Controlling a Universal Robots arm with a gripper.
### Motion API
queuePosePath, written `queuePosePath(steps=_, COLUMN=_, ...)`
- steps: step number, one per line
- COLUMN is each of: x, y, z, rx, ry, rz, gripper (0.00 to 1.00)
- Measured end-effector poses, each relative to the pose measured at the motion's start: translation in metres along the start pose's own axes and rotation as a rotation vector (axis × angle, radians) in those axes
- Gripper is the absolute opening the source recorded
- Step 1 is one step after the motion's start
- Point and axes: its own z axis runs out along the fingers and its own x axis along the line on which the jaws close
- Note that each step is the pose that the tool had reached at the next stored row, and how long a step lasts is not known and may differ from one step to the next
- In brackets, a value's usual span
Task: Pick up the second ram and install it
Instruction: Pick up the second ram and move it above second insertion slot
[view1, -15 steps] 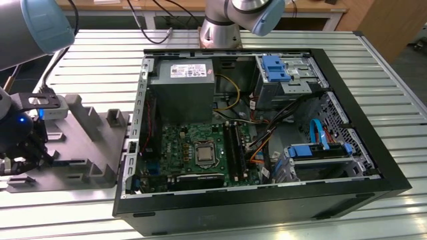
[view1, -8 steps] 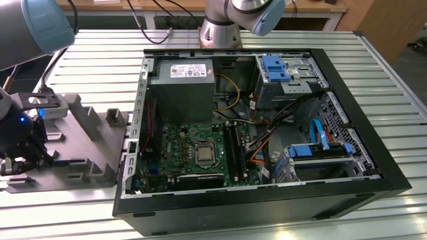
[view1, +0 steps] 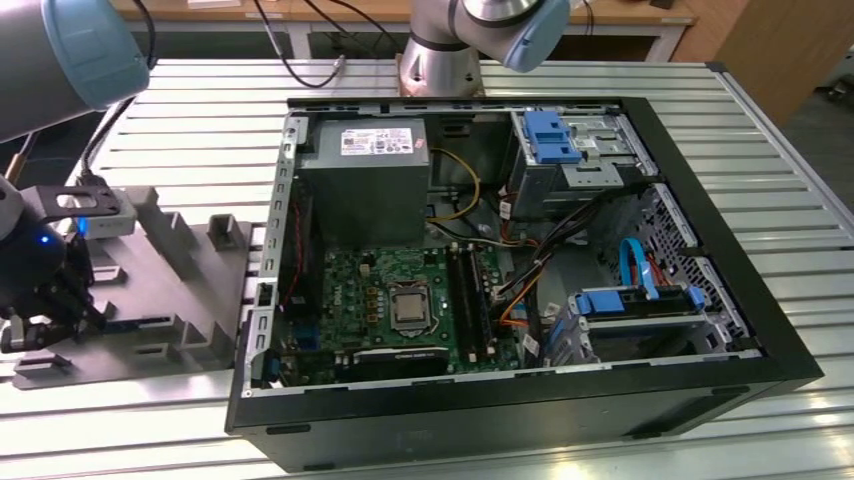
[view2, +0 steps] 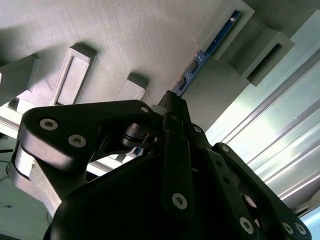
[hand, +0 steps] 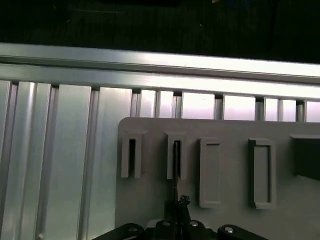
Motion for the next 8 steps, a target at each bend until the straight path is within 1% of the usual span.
queuePosePath(steps=4, x=0.0001, y=0.0, z=0.0004, rx=0.001, ry=-0.002, rz=0.052, gripper=0.13)
queuePosePath(steps=8, x=0.0, y=-0.0001, z=0.0005, rx=0.0013, ry=-0.0023, rz=0.055, gripper=0.13)
